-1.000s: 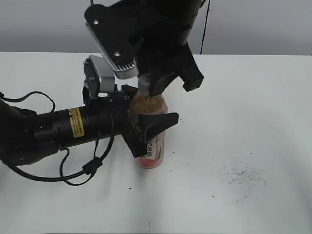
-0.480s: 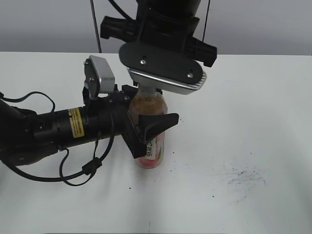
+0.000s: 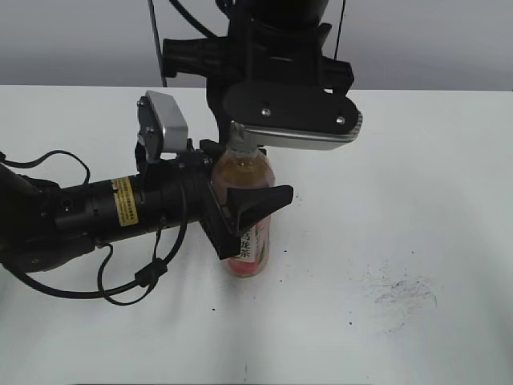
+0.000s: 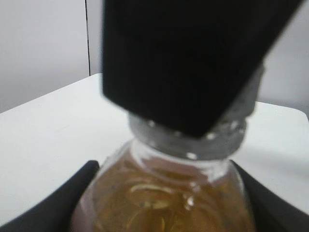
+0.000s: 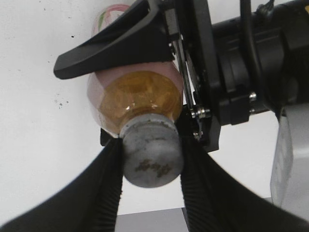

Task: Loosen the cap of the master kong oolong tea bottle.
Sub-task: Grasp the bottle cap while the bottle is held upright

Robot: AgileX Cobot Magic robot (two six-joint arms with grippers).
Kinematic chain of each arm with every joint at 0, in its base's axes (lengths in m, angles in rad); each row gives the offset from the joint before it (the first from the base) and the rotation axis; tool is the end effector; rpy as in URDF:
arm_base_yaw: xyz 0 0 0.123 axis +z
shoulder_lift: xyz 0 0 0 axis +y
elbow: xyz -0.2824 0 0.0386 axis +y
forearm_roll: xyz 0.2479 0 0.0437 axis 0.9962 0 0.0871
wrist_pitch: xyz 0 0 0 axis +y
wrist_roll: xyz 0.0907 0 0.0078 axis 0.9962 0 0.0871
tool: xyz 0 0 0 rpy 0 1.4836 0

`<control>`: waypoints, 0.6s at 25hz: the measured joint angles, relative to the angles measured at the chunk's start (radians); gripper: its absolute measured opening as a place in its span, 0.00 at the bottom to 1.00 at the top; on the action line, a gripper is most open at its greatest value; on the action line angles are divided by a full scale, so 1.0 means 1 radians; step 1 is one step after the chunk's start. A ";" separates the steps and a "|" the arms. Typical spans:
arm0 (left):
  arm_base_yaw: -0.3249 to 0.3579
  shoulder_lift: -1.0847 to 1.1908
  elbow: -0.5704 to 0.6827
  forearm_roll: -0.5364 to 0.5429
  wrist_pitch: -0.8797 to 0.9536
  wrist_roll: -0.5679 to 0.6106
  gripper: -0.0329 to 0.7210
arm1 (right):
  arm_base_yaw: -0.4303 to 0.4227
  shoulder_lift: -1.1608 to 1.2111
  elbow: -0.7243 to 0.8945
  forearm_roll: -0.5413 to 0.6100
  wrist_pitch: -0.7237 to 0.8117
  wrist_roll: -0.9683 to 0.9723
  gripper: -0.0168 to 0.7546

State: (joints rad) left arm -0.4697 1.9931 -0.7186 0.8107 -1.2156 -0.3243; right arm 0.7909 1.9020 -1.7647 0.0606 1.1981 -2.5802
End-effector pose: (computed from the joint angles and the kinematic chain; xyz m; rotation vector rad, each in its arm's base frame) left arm 0.2676 -0.2052 0.1330 0.9633 1.4526 -0.9526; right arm 0.2837 0.2941 0.3006 -2.8602 -0.3110 -0.3111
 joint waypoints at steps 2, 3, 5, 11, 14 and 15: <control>0.000 0.000 0.000 0.000 0.000 0.000 0.64 | 0.000 0.000 0.000 -0.001 0.000 0.037 0.38; 0.000 0.000 0.000 0.000 0.000 0.000 0.64 | 0.000 0.000 0.000 -0.002 0.000 0.071 0.38; 0.000 0.000 0.000 0.000 0.000 -0.001 0.64 | 0.000 0.000 0.000 -0.005 0.001 0.175 0.39; 0.000 0.000 0.000 -0.023 0.006 -0.015 0.64 | 0.005 0.002 0.003 0.032 0.009 0.647 0.55; 0.000 0.000 0.000 -0.025 0.006 -0.016 0.64 | 0.005 0.002 0.003 0.034 0.011 0.891 0.67; 0.000 0.000 0.000 -0.025 0.006 -0.016 0.64 | 0.005 0.002 0.003 0.033 0.012 0.983 0.70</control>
State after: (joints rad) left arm -0.4697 1.9931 -0.7186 0.7860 -1.2097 -0.3401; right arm 0.7964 1.9042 -1.7616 0.0936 1.2100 -1.5976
